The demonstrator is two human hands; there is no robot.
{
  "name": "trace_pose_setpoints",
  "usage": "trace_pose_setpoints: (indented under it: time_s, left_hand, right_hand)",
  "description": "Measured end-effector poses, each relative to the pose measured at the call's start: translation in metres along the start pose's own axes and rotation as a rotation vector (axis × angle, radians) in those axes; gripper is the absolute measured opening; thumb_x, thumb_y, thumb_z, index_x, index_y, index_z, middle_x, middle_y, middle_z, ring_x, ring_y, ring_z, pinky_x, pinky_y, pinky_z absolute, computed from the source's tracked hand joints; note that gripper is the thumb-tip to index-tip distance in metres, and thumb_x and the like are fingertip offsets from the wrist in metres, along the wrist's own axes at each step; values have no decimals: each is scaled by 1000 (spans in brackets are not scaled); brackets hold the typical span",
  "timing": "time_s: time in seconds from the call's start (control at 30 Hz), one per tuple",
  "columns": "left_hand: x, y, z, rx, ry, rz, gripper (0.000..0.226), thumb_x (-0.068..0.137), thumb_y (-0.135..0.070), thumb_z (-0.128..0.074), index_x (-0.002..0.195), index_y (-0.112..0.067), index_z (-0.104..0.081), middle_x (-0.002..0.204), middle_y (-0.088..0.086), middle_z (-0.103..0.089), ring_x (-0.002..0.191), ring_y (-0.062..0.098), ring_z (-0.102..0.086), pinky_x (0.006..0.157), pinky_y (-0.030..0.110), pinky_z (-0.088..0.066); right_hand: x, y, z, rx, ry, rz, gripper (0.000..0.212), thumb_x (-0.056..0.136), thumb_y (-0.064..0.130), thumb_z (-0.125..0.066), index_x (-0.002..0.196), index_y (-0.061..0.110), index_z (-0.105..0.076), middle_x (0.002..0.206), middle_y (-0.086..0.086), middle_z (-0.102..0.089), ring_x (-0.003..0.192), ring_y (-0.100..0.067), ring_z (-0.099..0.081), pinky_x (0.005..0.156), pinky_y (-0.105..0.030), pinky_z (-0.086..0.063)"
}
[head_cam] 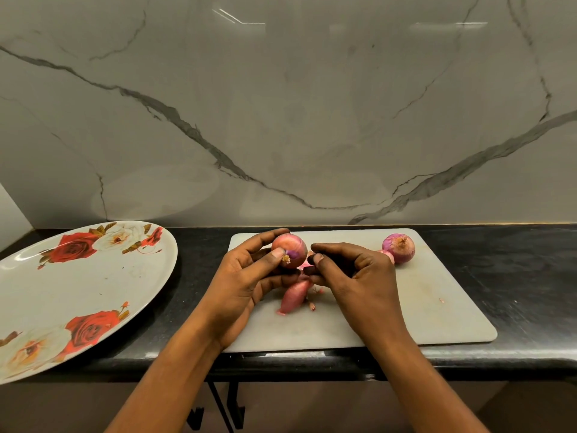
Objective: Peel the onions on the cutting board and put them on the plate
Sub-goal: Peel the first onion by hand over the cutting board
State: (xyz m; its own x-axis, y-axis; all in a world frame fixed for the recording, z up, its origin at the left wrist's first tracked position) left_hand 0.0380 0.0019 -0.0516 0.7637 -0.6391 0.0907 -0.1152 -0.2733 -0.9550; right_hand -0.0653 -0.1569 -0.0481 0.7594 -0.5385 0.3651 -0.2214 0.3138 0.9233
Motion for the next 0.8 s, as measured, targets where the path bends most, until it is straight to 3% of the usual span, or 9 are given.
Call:
trace_pose_setpoints:
  time_s: [0.2,0.4,0.53,0.8]
  left_hand:
    - [-1,-1,0,16,-17,6,39,96,-25,-62,134,-21,-71,131,18,-69,101,26,-72,84,33,-62]
    - [0,-1,0,31,2,-17,40,103,-15,-59,140,-28,-66,131,14,-70,116,34,-72,90,37,-62]
    - [-1,-2,-1,40,33,-27,41,101,-12,-59,140,-22,-64,135,13,-69,123,32,-69,96,38,-61]
    - [-5,-4,-6,78,97,-33,41,101,-11,-59,140,-21,-59,130,14,-71,124,32,-69,97,34,-60]
  right_hand:
    - [0,1,0,28,-21,-22,12,94,21,-77,102,28,-81,90,11,-81,84,-9,-79,79,-33,-66]
    - [1,3,-2,-26,19,1,31,95,5,-73,121,22,-77,109,11,-78,94,0,-76,86,-26,-64]
    - [1,8,-9,-43,117,25,36,93,20,-79,128,25,-75,118,13,-77,108,1,-72,93,-31,-62]
    - [0,11,-12,-49,168,86,48,90,25,-82,136,25,-69,123,13,-75,116,-2,-70,99,-32,-60]
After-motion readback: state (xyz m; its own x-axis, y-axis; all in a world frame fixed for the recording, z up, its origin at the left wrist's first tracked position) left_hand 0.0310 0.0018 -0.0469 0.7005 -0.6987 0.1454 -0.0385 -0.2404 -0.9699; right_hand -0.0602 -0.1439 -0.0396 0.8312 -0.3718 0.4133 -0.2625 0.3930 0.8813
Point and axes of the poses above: each hand's wrist, its own x-axis towards the middle knuckle, its own z-axis out of the back of the hand, y = z × x, the point moved 5 cm from there along x, towards the middle knuckle
